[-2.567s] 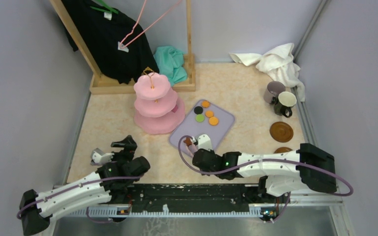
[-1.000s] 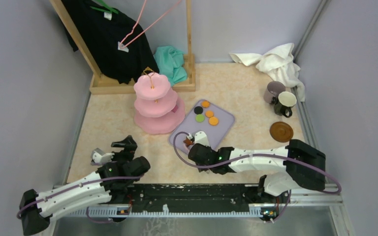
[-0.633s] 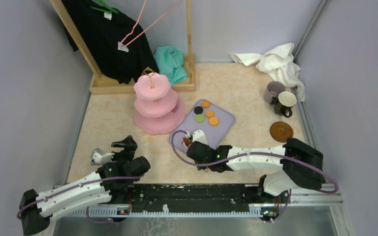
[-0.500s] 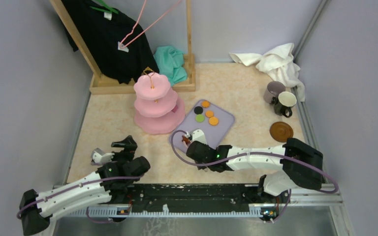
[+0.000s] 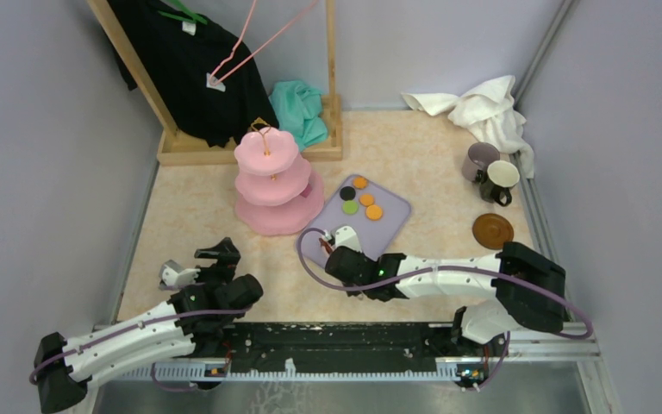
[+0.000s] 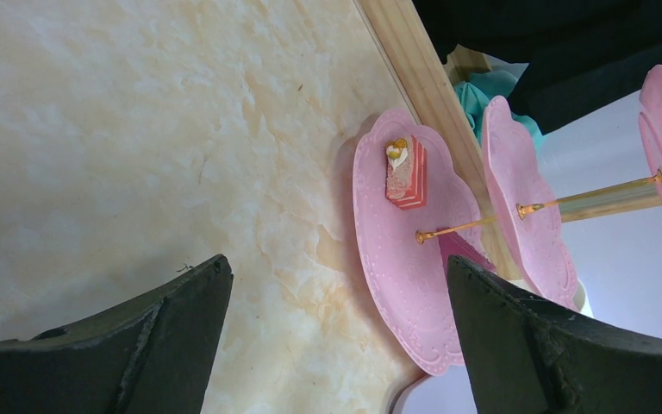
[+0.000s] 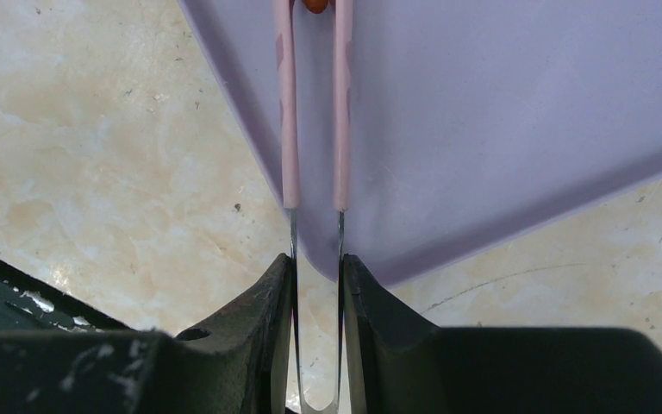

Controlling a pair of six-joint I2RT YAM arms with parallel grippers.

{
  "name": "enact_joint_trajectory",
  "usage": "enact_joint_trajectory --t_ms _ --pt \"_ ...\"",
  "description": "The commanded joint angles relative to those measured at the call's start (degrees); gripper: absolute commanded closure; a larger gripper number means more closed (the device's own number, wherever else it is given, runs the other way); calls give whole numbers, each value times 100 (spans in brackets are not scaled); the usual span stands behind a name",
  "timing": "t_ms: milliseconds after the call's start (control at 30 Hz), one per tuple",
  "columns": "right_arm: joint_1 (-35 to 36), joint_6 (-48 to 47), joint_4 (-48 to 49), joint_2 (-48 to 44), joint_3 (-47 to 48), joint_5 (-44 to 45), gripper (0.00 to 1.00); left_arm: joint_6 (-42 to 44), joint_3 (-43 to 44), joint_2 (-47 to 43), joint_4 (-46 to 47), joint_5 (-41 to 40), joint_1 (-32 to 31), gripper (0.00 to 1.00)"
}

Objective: Serve the afternoon tea

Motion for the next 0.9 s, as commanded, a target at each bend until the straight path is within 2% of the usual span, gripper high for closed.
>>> enact_joint_trajectory --t_ms 0,267,567,867 --pt "-50 -164 96 -255 361 224 85 -1116 -228 -5 -662 -300 -31 1" --pt "-56 -349 149 -179 564 314 98 -1105 -178 41 -678 -332 -31 1" --pt "-153 -659 240 120 983 289 99 -1114 -156 72 -670 -335 -29 1" --pt "-467 -1296 396 1129 2047 -24 99 -1186 -170 17 -775 -317 -30 1"
